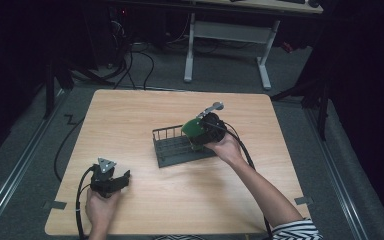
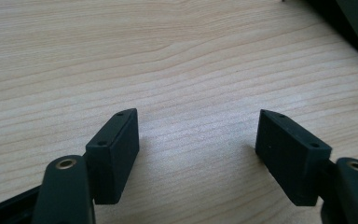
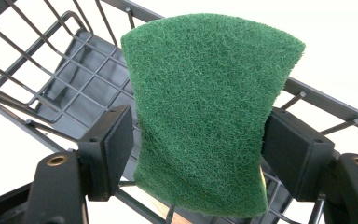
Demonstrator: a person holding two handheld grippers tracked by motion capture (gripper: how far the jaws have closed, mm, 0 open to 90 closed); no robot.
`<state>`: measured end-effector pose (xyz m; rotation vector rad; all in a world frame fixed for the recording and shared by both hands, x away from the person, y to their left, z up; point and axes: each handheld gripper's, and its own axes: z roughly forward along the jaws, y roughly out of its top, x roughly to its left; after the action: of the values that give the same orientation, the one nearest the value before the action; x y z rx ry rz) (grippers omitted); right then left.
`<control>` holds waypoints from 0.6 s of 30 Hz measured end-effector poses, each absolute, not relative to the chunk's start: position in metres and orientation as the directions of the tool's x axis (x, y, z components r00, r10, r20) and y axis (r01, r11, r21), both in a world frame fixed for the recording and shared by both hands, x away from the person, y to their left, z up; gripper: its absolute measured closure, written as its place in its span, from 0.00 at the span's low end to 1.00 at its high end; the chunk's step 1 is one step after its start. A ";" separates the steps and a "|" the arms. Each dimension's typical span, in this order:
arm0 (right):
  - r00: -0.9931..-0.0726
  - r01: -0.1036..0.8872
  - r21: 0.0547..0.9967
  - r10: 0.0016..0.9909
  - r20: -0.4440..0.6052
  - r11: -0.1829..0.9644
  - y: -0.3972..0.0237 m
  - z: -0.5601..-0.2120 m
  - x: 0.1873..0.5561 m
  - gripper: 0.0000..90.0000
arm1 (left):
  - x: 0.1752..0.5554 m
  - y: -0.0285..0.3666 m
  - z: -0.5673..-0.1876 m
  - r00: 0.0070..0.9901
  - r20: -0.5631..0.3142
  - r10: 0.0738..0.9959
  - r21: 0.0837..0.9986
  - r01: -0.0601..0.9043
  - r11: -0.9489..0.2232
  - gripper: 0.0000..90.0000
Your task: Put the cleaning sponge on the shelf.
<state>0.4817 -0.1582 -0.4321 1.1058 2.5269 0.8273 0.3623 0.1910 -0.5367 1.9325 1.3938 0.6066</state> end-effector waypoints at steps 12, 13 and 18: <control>-0.681 0.579 0.626 0.732 0.021 0.522 -0.164 -0.433 0.480 0.30 | 0.362 0.191 -0.537 0.321 -0.013 0.947 0.744 0.636 -0.205 0.34; -0.679 0.581 0.629 0.734 0.024 0.517 -0.165 -0.433 0.479 0.30 | 0.362 0.191 -0.537 0.321 -0.013 0.947 0.744 0.636 -0.205 0.34; -0.677 0.578 0.636 0.735 0.024 0.511 -0.170 -0.431 0.477 0.31 | 0.362 0.191 -0.537 0.321 -0.013 0.947 0.744 0.636 -0.205 0.34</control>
<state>0.4773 -0.1700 -0.4308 1.1120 2.5060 0.9151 0.3623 0.1910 -0.5367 1.9326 1.3938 0.6067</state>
